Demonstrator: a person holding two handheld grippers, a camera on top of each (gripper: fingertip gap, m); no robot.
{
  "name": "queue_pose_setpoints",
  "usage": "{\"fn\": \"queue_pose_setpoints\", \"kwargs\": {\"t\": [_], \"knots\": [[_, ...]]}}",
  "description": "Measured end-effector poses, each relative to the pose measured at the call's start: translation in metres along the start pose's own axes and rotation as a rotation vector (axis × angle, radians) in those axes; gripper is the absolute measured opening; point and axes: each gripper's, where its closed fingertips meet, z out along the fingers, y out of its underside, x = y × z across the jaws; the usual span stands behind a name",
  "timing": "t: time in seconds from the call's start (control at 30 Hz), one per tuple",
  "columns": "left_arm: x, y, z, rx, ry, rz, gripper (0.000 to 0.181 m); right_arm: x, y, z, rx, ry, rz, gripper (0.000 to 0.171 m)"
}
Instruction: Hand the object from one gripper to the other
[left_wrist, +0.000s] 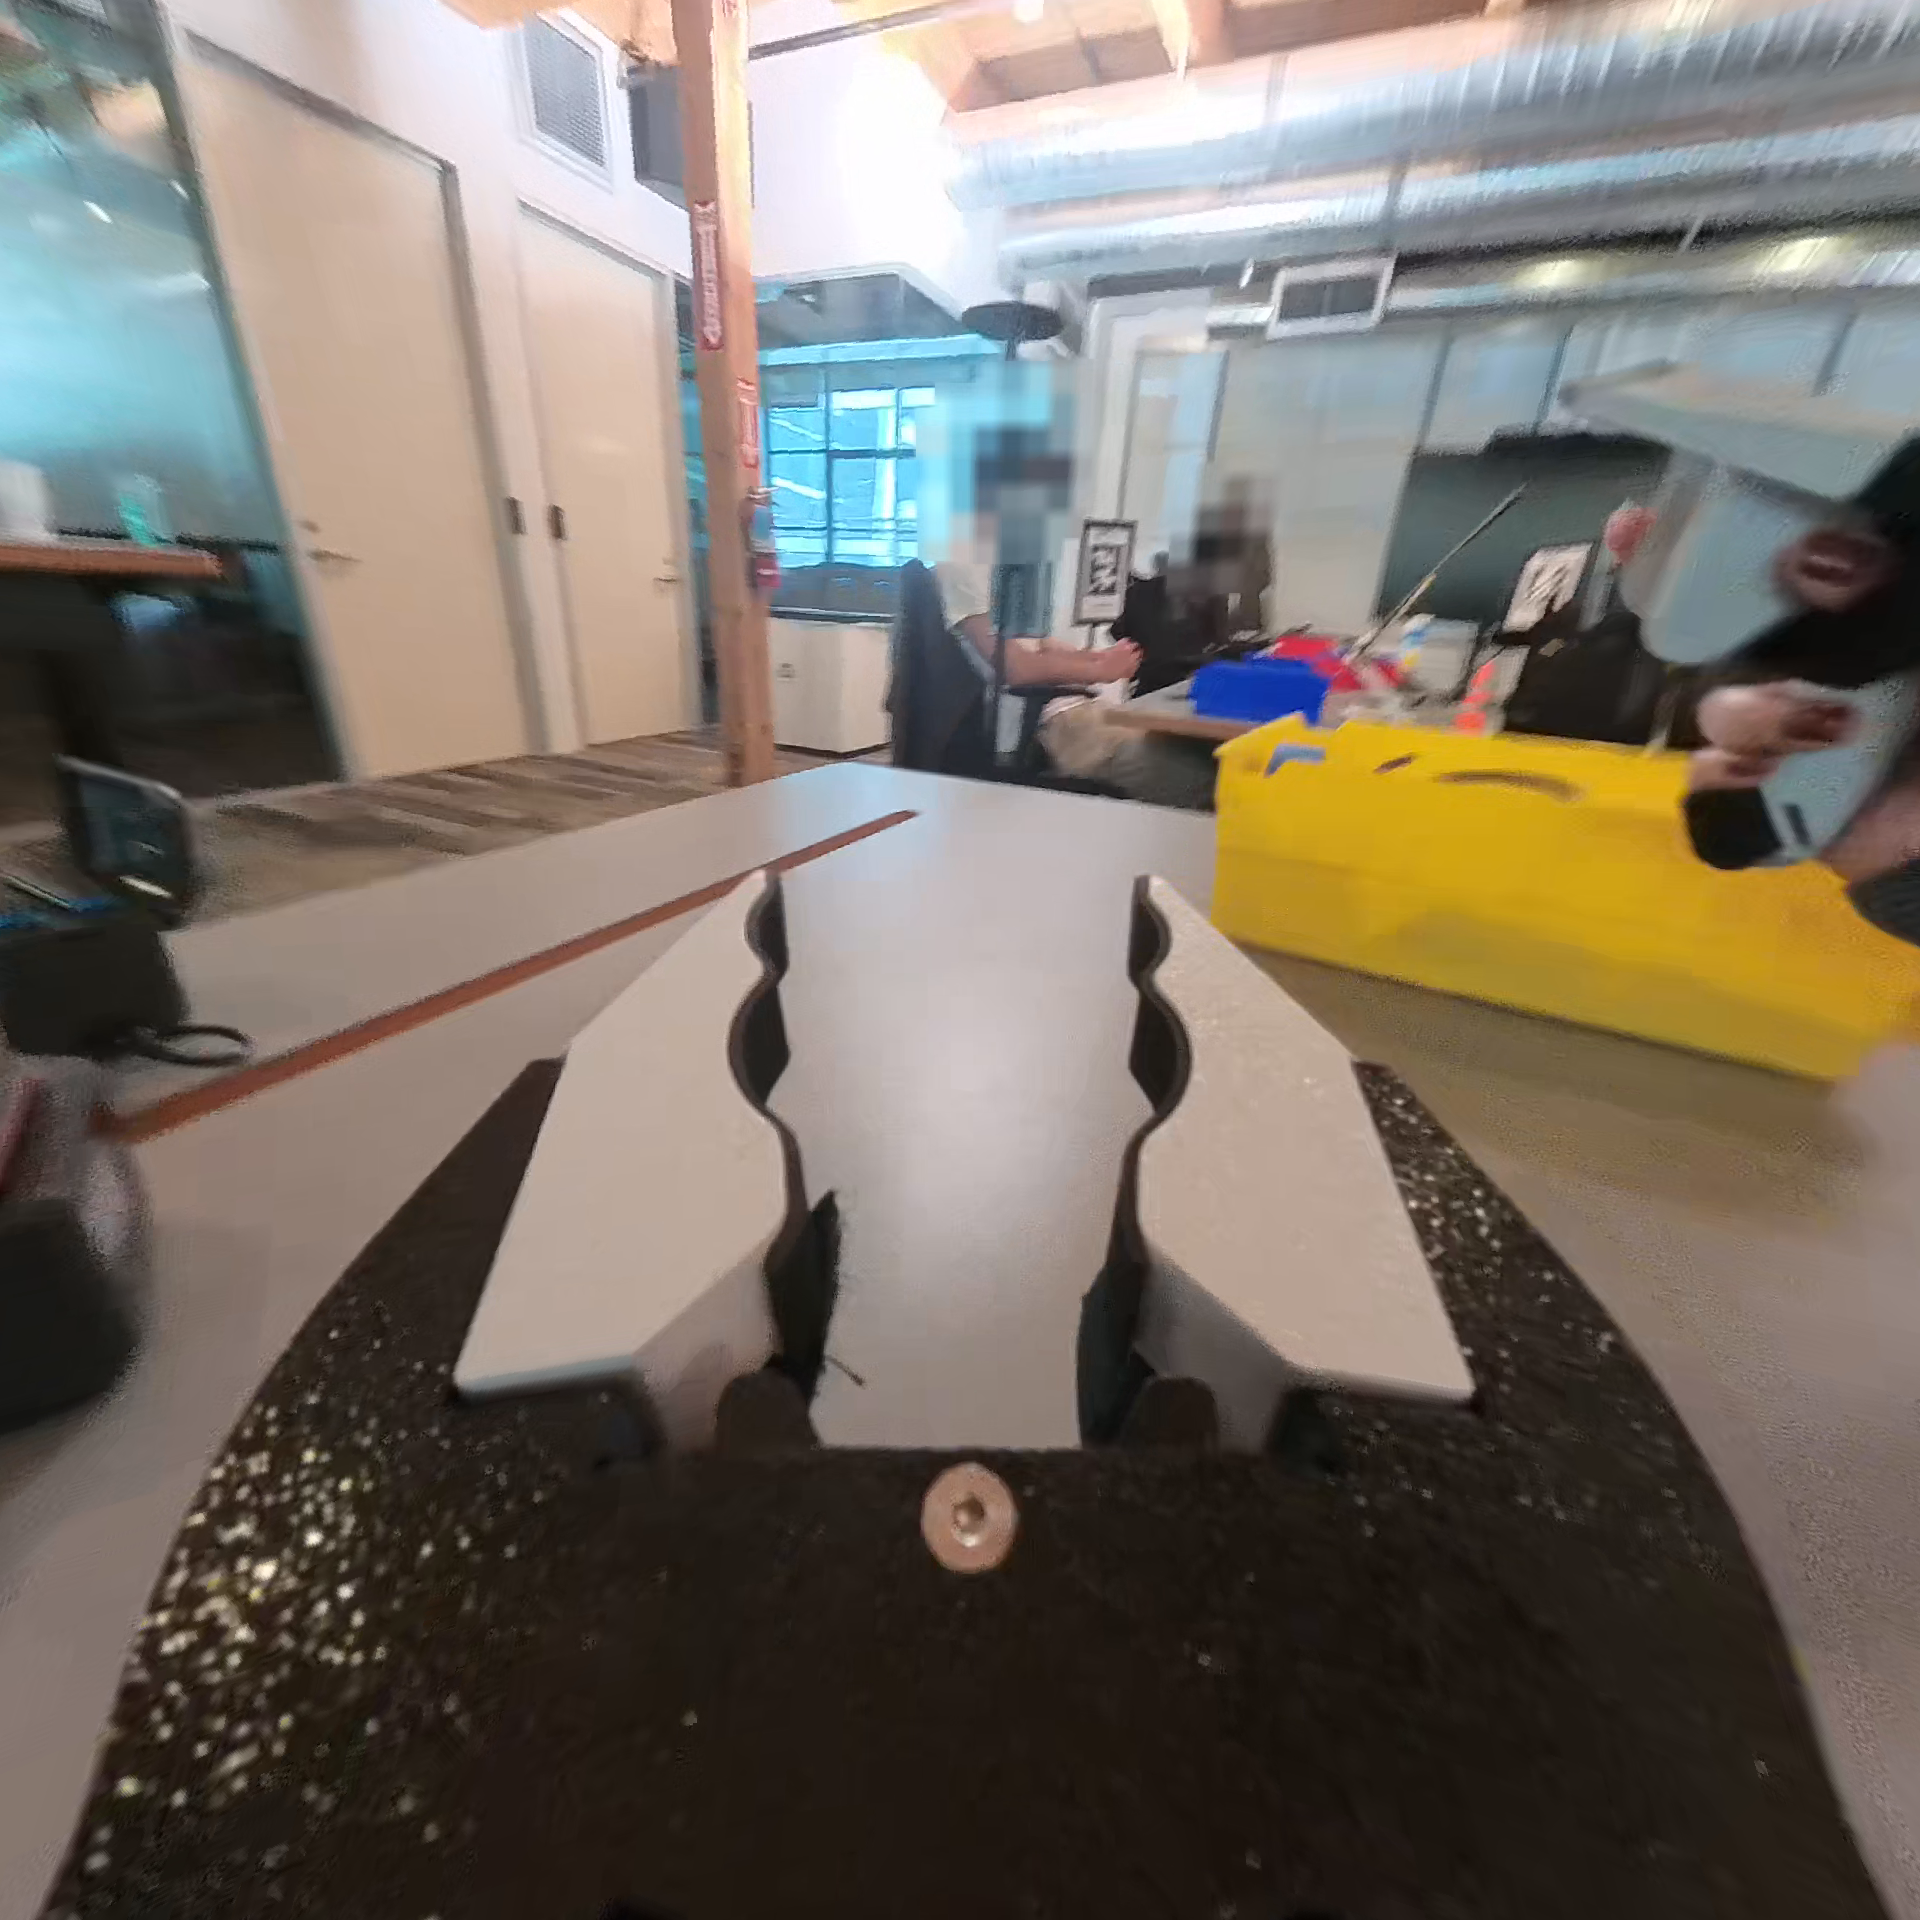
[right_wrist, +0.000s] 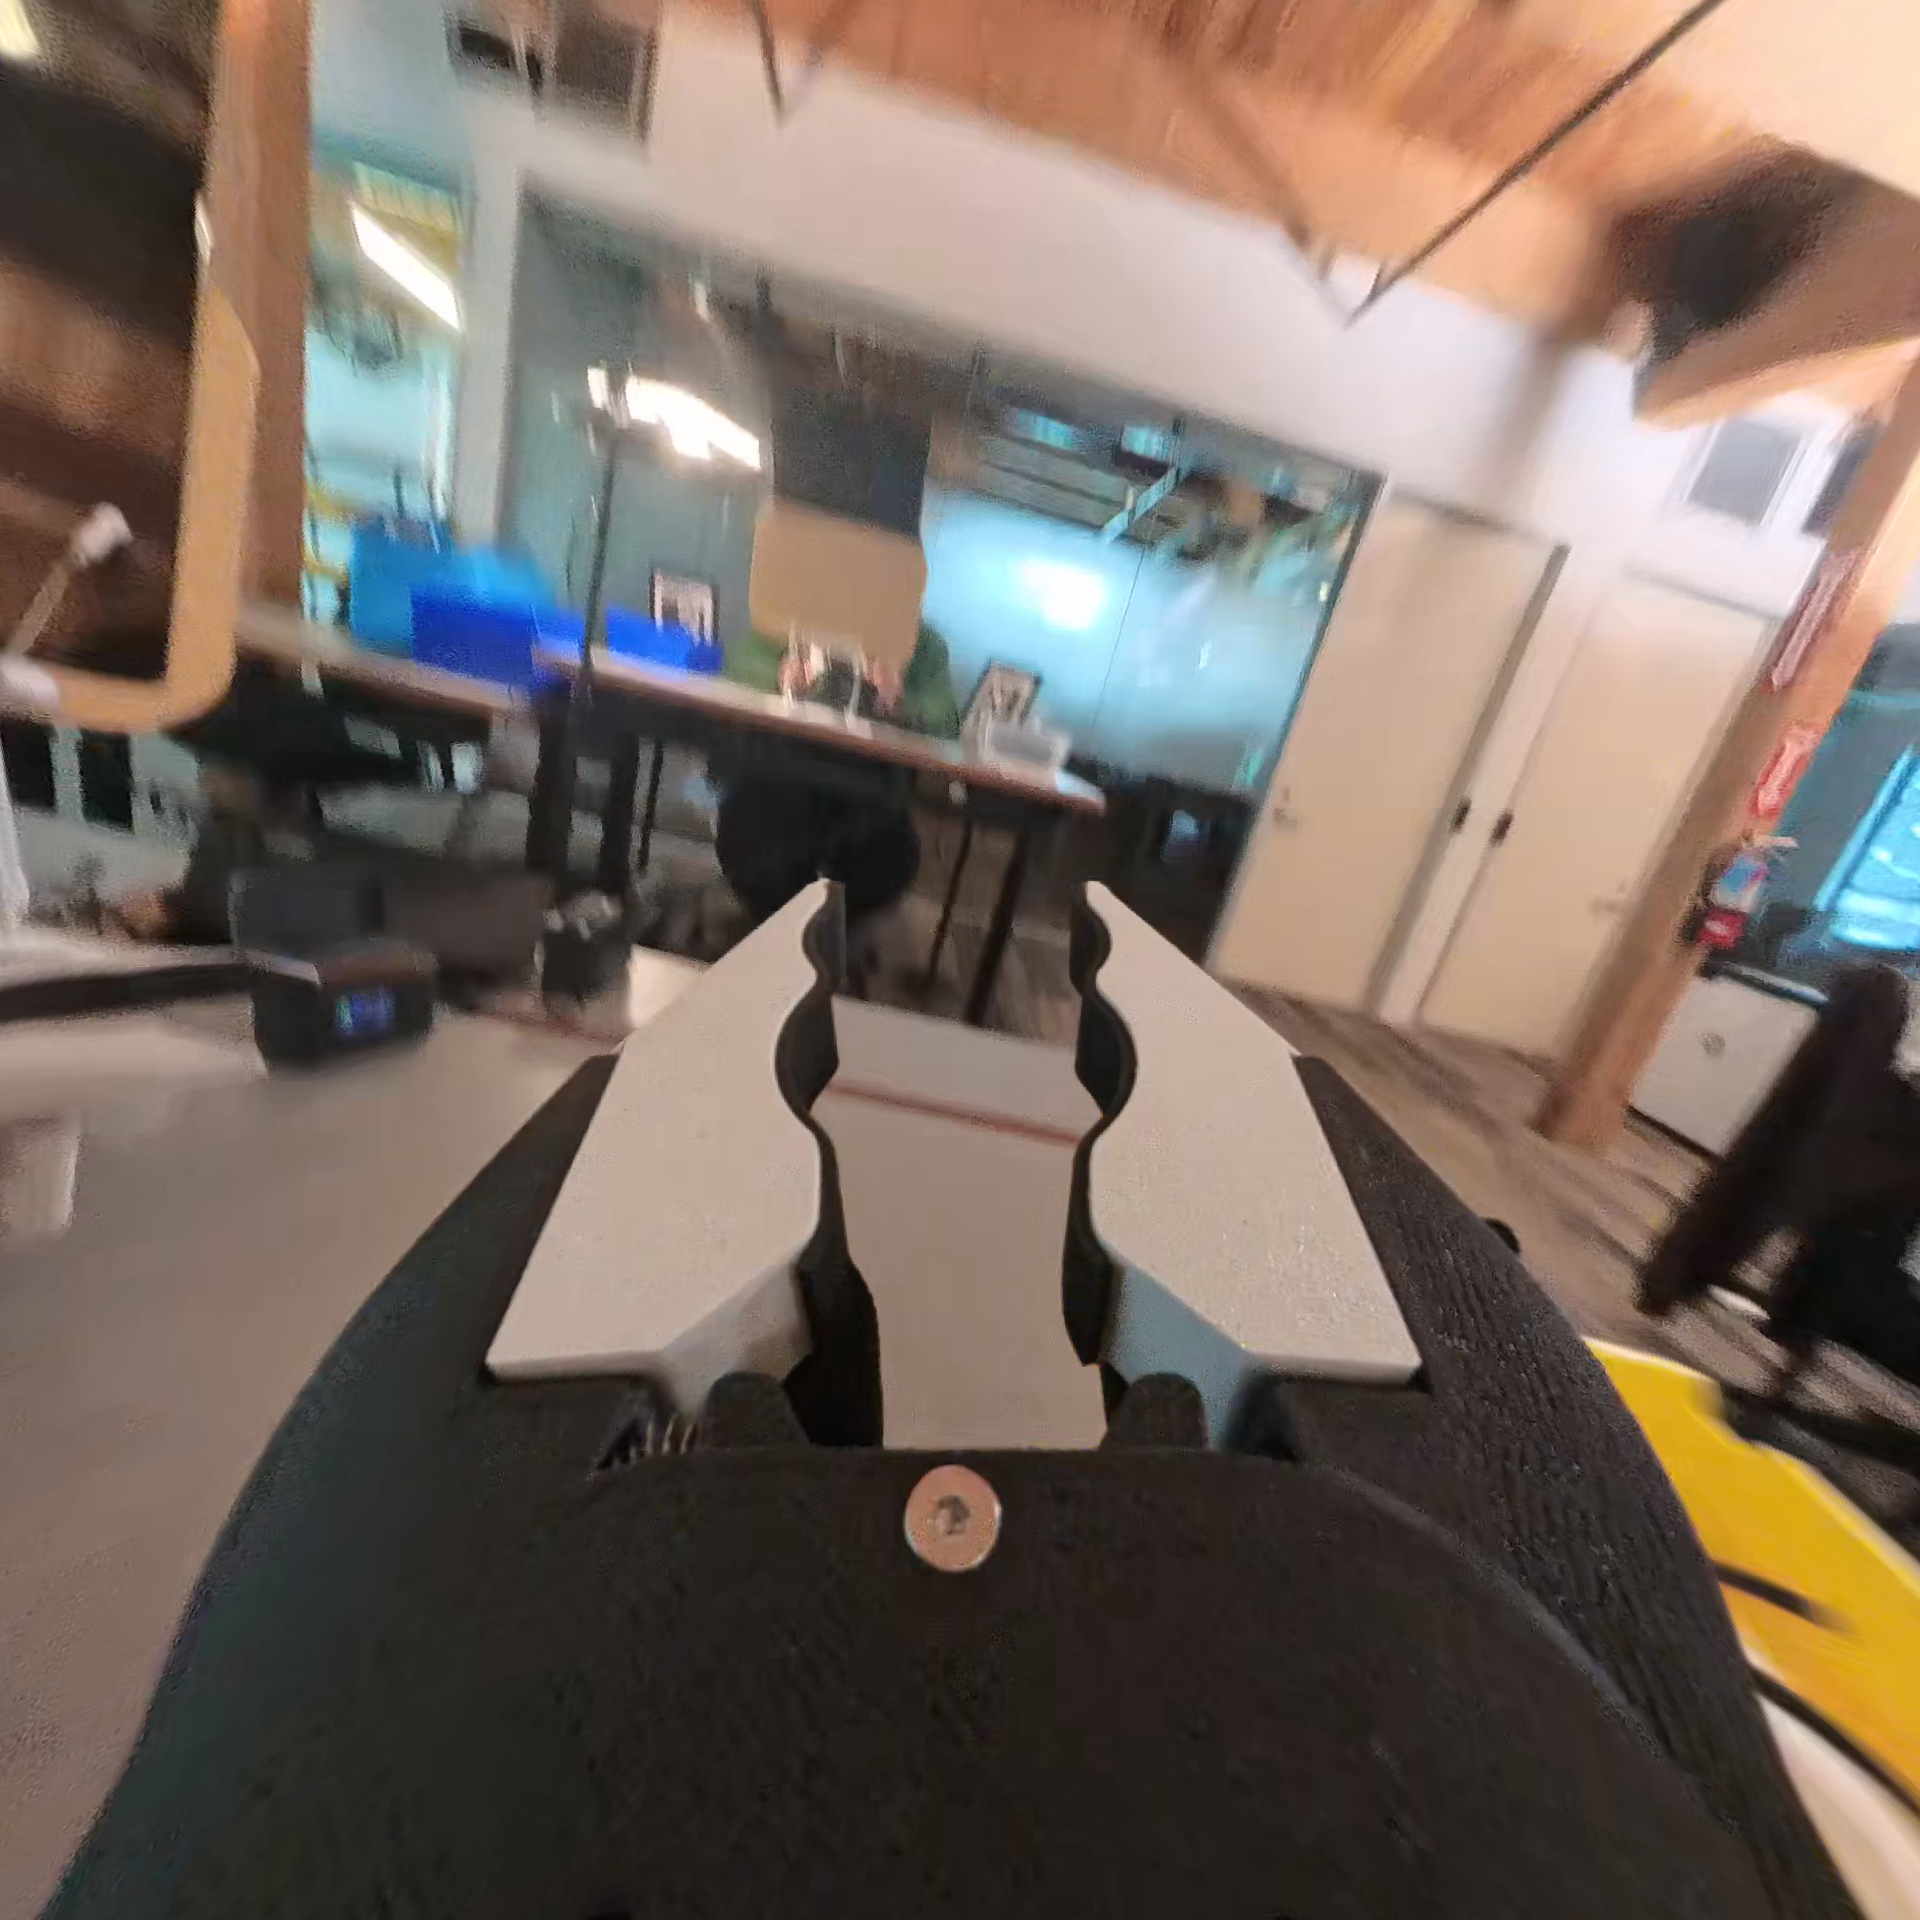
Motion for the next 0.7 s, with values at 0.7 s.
{"fn": "queue_pose_setpoints", "kwargs": {"t": [0.7], "knots": [[0.086,-0.147,-0.044,0.221,-0.233,0.506,0.0,-0.097,0.115,0.054,-0.058,-0.131,-0.242,0.012]]}}
